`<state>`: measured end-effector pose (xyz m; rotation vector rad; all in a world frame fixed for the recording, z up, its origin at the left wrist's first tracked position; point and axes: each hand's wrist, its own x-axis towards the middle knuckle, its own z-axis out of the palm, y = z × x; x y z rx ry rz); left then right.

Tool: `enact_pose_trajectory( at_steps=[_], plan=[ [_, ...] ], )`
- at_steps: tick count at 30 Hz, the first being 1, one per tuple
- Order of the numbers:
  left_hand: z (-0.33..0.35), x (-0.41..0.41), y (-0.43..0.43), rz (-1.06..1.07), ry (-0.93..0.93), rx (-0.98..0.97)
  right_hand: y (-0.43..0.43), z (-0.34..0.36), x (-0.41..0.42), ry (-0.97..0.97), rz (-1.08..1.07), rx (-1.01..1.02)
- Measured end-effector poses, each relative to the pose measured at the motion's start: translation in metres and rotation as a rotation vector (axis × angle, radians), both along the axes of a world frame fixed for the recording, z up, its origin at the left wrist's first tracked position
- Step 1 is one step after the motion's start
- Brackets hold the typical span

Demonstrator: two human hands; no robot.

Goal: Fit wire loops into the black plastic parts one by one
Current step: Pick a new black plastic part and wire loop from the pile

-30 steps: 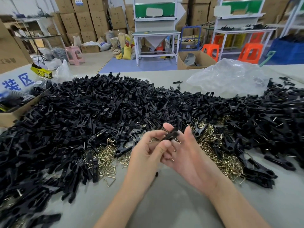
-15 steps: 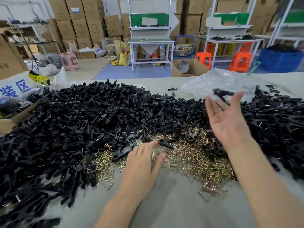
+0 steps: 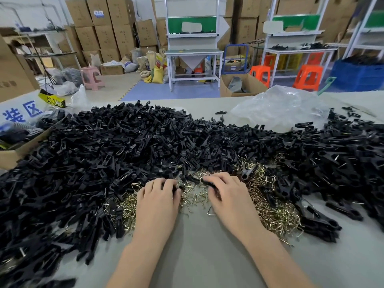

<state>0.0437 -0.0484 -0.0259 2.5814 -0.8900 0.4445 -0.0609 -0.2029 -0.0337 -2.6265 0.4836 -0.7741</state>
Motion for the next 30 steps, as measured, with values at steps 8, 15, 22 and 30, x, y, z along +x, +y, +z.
enact_pose_trajectory(
  at_steps=[8, 15, 22, 30],
  plan=[
    [-0.004, 0.002, -0.001, -0.058, -0.119, -0.015, -0.002, -0.001, 0.001, 0.003, -0.027, -0.048],
    [-0.004, 0.002, -0.005, -0.088, -0.152, -0.101, -0.001, 0.003, -0.001, 0.009, -0.016, -0.005],
    [0.0, -0.002, -0.007, -0.152, -0.138, -0.165, -0.001, 0.005, -0.003, -0.031, -0.003, -0.001],
    [-0.002, -0.002, -0.006, -0.231, -0.057, -0.182, 0.001, 0.009, -0.004, -0.088, 0.037, -0.011]
  ],
)
